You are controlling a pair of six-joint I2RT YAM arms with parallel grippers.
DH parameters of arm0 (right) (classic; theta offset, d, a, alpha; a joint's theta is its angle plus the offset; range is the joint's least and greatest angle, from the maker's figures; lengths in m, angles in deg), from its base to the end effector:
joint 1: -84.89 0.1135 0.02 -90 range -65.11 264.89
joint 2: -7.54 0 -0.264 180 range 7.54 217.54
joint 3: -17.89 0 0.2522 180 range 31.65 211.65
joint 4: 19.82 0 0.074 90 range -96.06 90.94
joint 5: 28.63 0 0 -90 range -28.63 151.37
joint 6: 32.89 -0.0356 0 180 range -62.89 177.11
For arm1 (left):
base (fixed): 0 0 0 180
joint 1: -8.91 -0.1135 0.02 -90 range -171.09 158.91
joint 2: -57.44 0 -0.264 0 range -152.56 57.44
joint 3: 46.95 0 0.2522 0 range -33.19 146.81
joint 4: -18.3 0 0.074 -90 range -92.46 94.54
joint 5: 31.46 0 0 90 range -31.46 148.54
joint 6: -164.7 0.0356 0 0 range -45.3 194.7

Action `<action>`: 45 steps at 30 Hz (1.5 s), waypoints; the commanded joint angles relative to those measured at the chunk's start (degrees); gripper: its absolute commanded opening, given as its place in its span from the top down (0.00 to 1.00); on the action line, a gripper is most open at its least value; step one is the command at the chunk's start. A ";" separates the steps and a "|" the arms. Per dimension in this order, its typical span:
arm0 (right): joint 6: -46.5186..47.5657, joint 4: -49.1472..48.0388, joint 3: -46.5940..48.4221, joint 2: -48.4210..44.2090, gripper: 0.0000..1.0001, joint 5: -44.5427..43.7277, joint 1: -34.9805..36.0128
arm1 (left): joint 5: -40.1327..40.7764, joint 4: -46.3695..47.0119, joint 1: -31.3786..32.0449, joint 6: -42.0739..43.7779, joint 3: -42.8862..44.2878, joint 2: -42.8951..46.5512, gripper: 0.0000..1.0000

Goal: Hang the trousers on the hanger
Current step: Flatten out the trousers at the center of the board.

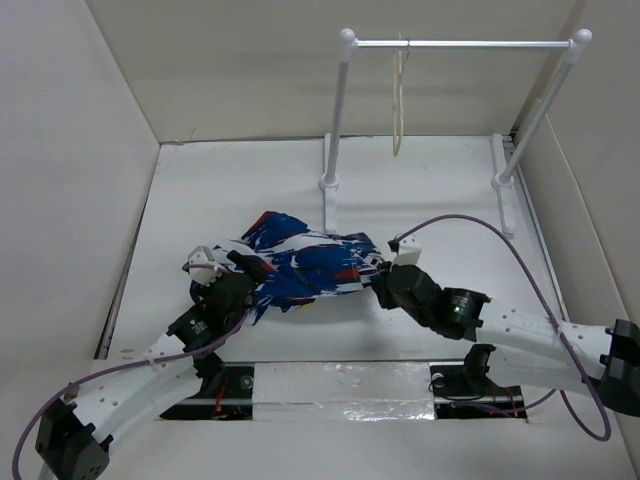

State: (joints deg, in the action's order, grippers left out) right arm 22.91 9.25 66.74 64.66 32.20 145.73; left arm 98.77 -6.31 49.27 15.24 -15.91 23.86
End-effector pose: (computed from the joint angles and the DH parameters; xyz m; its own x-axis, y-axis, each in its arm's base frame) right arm 0.1174 0.1748 0.2352 -0.5669 -0.0087 -0.8237 -0.3084 0.9295 0.2024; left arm 0.1231 -0.0745 0.2022 -0.2253 -0.6714 -0.7060 -0.2708 0.7392 -0.6166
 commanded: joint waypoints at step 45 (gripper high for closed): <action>6.16 8.25 16.77 -16.08 1.00 -8.27 0.33 | -18.69 13.48 -15.84 4.20 -0.83 -1.94 0.25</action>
State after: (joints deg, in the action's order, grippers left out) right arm 28.33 22.10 80.99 50.08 26.23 145.77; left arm 81.00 11.17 34.01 23.46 -12.89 18.68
